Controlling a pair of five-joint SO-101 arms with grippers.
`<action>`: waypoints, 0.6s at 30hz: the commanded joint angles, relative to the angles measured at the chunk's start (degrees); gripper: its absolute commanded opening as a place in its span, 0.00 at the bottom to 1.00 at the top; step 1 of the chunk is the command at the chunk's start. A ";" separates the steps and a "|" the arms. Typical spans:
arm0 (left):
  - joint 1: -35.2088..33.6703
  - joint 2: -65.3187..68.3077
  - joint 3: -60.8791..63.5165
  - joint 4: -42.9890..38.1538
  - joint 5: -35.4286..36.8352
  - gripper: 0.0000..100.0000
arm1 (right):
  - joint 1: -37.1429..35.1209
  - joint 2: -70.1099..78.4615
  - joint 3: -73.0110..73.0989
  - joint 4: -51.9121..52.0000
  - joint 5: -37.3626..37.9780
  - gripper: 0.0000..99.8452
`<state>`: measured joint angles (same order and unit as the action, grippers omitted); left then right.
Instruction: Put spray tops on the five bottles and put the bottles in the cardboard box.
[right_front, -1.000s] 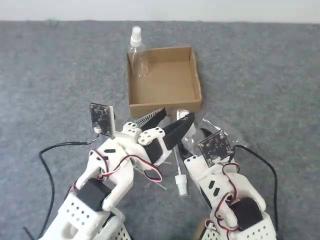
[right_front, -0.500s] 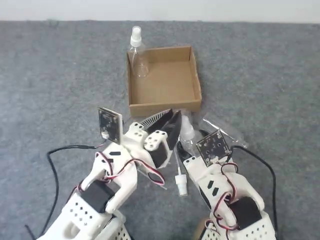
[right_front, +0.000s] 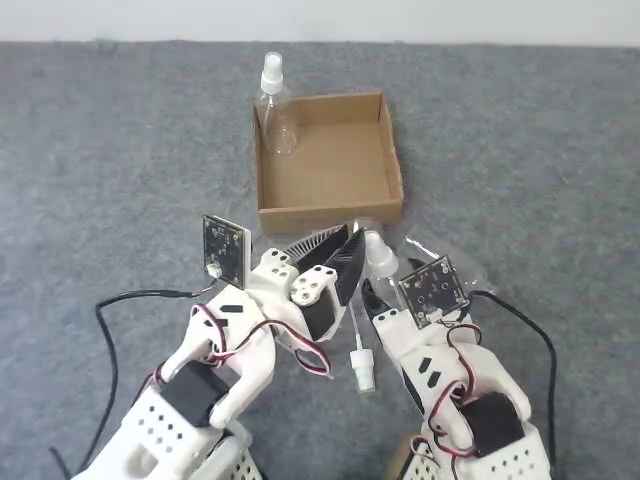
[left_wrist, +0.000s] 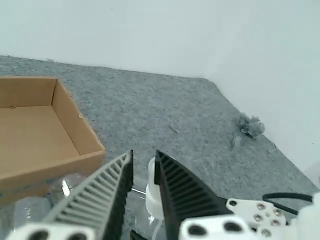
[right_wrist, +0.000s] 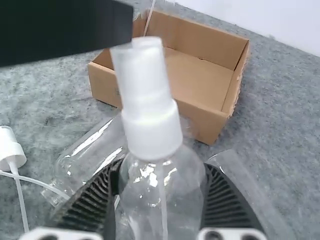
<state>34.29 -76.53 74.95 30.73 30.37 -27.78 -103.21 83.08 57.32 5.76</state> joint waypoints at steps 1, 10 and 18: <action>0.44 -0.79 -1.89 1.41 -0.79 0.06 | 0.48 -0.75 -0.97 -2.77 0.35 0.08; -1.67 -0.79 -4.53 1.32 -0.70 0.06 | 0.48 -0.75 -0.97 -2.68 0.26 0.08; -9.93 -0.79 -5.76 0.97 -0.26 0.06 | 0.13 -0.92 -1.32 -4.09 0.35 0.08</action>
<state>26.99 -76.00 72.92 31.69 30.37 -28.04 -103.30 82.99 55.65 5.76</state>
